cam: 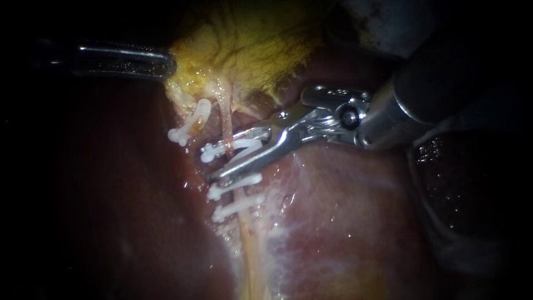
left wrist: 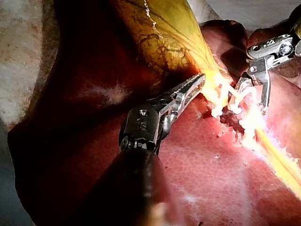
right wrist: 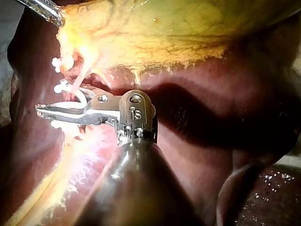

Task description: Clipping third clip right tube

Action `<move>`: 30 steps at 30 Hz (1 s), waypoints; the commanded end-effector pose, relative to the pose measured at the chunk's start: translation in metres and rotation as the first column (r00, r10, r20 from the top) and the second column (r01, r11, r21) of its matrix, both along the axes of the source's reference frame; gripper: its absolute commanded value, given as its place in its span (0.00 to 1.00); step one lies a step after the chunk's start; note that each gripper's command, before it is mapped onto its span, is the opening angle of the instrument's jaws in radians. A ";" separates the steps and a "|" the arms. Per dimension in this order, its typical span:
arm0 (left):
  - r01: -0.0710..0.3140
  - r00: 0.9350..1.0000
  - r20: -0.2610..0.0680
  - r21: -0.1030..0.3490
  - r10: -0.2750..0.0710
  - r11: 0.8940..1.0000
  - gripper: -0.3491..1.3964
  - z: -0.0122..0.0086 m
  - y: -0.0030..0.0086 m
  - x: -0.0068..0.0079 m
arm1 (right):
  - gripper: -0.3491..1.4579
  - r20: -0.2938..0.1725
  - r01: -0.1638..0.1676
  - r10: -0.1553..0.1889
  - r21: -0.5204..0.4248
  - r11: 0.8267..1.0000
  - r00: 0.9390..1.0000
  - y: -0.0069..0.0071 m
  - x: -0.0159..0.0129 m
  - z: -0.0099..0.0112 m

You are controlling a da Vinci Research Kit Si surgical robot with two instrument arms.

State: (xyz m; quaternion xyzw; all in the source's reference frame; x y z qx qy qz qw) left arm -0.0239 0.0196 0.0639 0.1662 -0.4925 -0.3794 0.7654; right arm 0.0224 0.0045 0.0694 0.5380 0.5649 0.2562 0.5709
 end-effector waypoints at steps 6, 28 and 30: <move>0.000 1.000 0.000 0.000 0.000 1.000 0.00 0.0000 0.0000 0.0000 | 0.47 0.013 -0.024 0.024 0.007 1.000 1.000 0.0009 0.0004 -0.0005; 0.000 1.000 0.000 0.000 0.000 1.000 0.00 0.0000 0.0000 0.0001 | 0.39 0.027 -0.039 0.038 0.027 0.999 0.999 0.0026 0.0012 -0.0012; 0.000 1.000 0.000 0.000 0.000 1.000 0.00 0.0000 0.0000 0.0001 | 0.36 0.027 -0.038 0.037 0.027 0.999 0.999 0.0025 0.0012 -0.0011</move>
